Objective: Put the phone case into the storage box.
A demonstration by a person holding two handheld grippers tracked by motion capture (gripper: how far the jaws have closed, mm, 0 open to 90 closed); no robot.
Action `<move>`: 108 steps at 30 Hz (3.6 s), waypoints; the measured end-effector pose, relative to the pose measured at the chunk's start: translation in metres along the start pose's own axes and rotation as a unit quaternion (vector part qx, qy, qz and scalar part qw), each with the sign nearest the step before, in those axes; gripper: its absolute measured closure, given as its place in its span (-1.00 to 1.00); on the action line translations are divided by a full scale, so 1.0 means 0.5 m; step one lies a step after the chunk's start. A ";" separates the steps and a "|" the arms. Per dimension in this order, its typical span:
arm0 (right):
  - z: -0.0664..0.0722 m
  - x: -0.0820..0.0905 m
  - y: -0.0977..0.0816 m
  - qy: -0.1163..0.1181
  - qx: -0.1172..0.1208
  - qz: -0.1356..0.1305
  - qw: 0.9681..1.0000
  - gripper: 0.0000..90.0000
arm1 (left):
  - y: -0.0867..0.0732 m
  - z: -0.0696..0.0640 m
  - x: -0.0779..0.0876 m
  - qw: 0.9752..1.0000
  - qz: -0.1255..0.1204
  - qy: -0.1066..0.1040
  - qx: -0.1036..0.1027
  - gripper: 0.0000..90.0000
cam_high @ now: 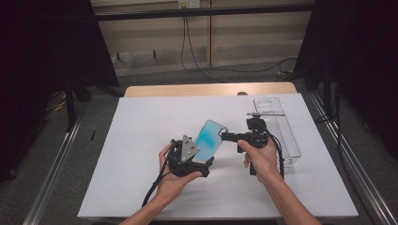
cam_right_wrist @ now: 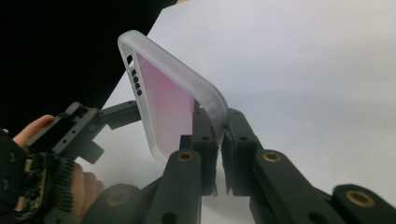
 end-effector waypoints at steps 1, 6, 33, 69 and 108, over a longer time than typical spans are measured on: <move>-0.001 0.000 0.001 -0.002 0.005 -0.003 1.000 0.88 | -0.002 0.003 0.003 1.000 -0.003 0.001 0.002 -0.93; -0.009 0.014 0.002 -0.014 0.020 -0.011 1.000 0.88 | -0.015 0.022 0.006 0.999 -0.005 -0.004 0.031 -0.94; -0.025 0.085 0.037 -0.006 0.038 -0.070 0.997 0.88 | -0.034 0.059 0.021 0.994 -0.055 0.018 0.089 -0.89; -0.045 0.136 0.065 -0.026 0.053 -0.108 0.992 0.88 | -0.132 0.130 0.167 0.986 -0.125 0.057 0.093 -0.98; -0.076 0.236 0.146 -0.097 0.086 -0.163 0.978 0.88 | -0.203 0.138 0.207 0.982 -0.110 0.090 0.127 -0.90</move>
Point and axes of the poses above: each handheld gripper's, and its own axes: x roughly backward along the jaws, y roughly out of its top, z roughly to its left, the point moved 2 cm from there along -x, roughly forward along the jaws, and after that the axes turned 9 degrees about -x, right-handed, at the moved point
